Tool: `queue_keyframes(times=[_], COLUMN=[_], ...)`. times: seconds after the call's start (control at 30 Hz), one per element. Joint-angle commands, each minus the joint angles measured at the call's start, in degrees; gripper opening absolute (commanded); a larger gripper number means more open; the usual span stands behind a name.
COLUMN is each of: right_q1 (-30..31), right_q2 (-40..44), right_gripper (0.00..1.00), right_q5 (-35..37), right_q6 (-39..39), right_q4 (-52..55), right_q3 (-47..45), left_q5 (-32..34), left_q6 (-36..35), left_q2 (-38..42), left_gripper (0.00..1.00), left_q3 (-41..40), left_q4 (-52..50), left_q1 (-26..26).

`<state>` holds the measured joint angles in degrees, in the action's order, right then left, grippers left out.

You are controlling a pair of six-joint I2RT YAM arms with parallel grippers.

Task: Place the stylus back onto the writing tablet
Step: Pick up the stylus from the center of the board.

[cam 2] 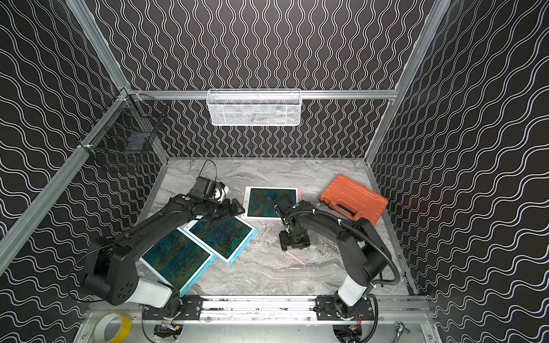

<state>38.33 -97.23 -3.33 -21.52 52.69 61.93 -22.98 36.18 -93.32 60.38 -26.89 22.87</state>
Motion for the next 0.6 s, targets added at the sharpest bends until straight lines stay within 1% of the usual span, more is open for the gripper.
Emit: queue_keyframes(times=[0.0,0.07,0.3,0.57], right_q1=[0.9,1.4,2.5,3.7], right_q2=[-1.2,-2.0,-4.0,-3.1], right_gripper=[0.63,0.59,0.54,0.34], right_q5=[-0.1,-0.5,-1.3,0.2], right_q6=[2.1,2.7,3.5,2.2], right_q4=[-0.3,-1.0,-4.0,-5.5], right_q3=[-0.4,-1.0,-3.6,-7.9], left_q5=[-0.1,0.4,1.1,2.5], left_q6=[2.1,1.9,2.4,2.8], left_q2=[0.1,0.0,0.8,1.9], left_gripper=[0.87,0.87,0.87,0.87], left_q3=[0.0,0.4,-0.8,-2.0], left_q4=[4.5,3.9,3.2,1.6], left_q1=[0.0,-0.1,0.0,0.0])
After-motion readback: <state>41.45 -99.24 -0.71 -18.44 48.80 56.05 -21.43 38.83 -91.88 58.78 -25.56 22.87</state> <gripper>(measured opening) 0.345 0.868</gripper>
